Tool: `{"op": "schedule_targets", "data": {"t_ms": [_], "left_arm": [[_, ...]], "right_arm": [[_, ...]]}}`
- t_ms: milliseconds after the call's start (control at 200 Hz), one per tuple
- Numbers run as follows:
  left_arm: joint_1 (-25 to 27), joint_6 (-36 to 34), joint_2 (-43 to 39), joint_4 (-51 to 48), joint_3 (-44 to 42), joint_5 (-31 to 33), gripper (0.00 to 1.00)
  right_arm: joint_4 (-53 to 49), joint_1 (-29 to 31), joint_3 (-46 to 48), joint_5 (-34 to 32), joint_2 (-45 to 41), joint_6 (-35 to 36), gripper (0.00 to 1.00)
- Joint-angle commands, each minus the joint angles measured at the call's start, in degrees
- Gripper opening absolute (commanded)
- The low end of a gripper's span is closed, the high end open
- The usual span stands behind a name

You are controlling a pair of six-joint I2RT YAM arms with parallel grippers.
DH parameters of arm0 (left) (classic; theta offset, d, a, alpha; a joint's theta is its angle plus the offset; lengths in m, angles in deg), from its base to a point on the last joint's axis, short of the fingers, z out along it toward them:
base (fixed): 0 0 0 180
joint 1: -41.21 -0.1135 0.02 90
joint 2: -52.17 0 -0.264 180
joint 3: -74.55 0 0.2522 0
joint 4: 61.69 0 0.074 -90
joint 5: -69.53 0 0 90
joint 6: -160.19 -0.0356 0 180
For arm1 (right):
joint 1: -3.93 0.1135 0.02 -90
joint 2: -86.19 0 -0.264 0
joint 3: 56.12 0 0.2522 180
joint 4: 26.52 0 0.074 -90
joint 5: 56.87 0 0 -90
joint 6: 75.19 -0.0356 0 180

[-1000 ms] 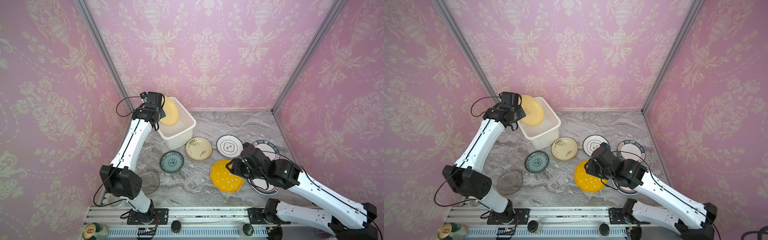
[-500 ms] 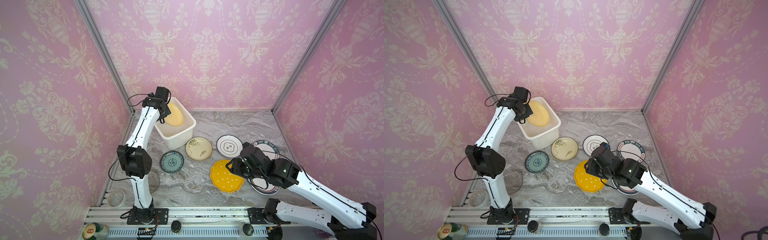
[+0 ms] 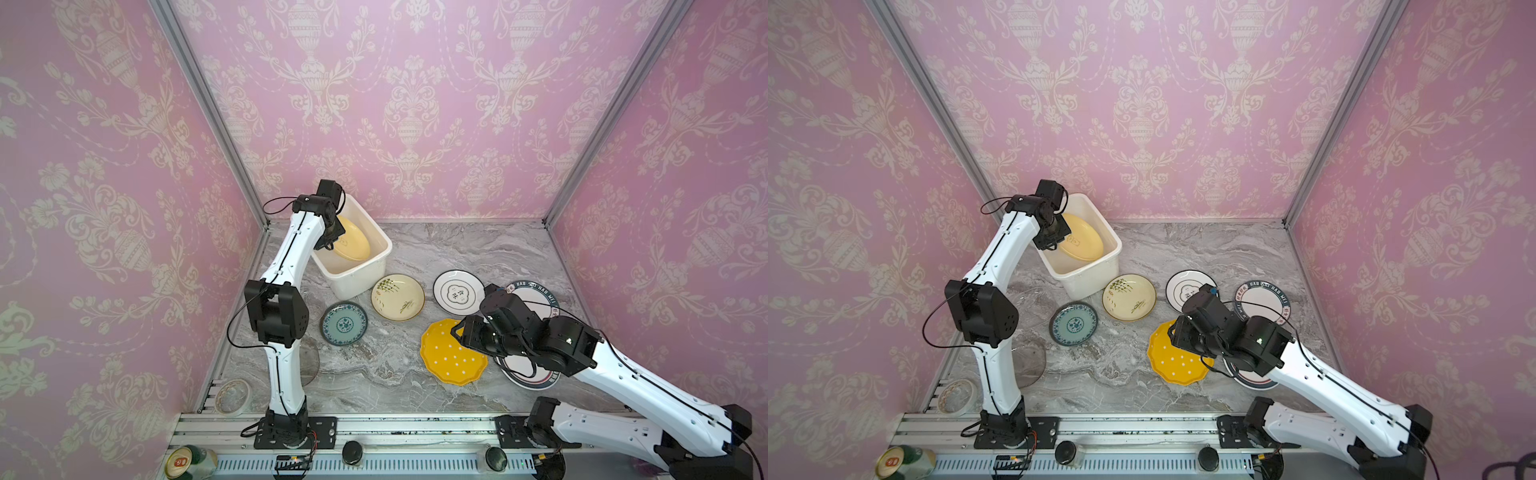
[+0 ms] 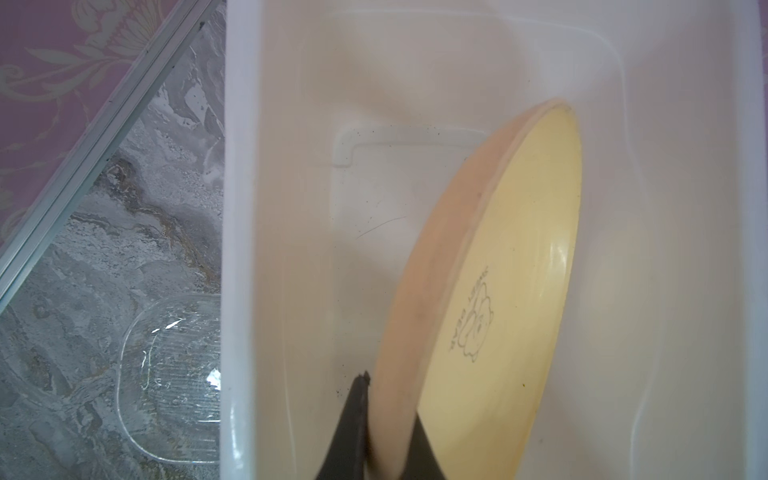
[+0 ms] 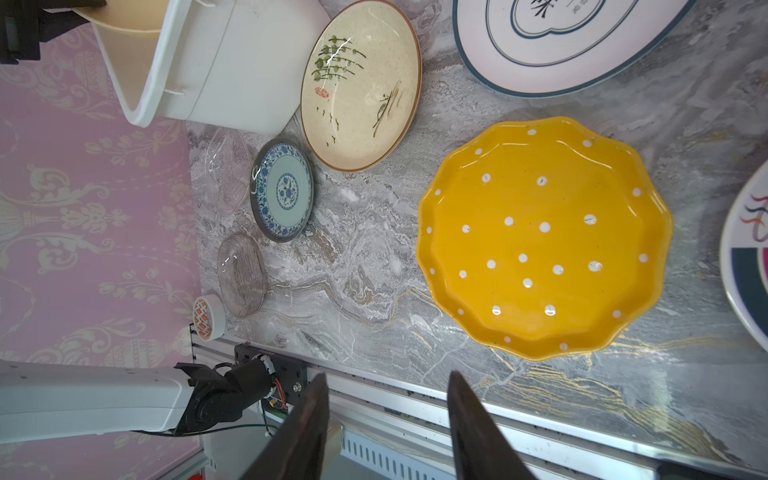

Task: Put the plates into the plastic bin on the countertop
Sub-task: 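Lower the yellow plate flat into the bin and open the left gripper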

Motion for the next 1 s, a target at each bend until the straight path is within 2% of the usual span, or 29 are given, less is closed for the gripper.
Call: {"op": "schedule_targets", "data": {"t_ms": [0,345,520,660,831,996], "left_arm": [[-0.9,5.4,1.5,0.4,1.7,-2.3,0.0],[-1.5,23.2,3.4,5.2,1.8,-8.8,0.0],[-1.1,33.5,3.6,5.8,1.1,-8.6,0.0],[-0.6,36.6,4.0,4.5,2.1,-7.1,0.0],[-0.1,37.5,4.6,-2.2,4.9,-2.7,0.0],[0.3,41.2,4.4,-2.4,4.4,-1.8,0.0]], "right_arm": [[-1.0,-0.4,-1.7,0.5,0.9,0.9,0.47],[-0.7,-0.5,-2.4,0.9,2.1,0.8,0.47],[0.4,-0.4,-1.7,1.2,1.8,0.4,0.47],[0.6,-0.5,-1.9,1.1,2.2,0.4,0.47],[0.8,-0.5,-1.9,0.9,2.2,0.4,0.47],[1.8,-0.5,-1.0,1.4,2.4,-0.1,0.47]]}}
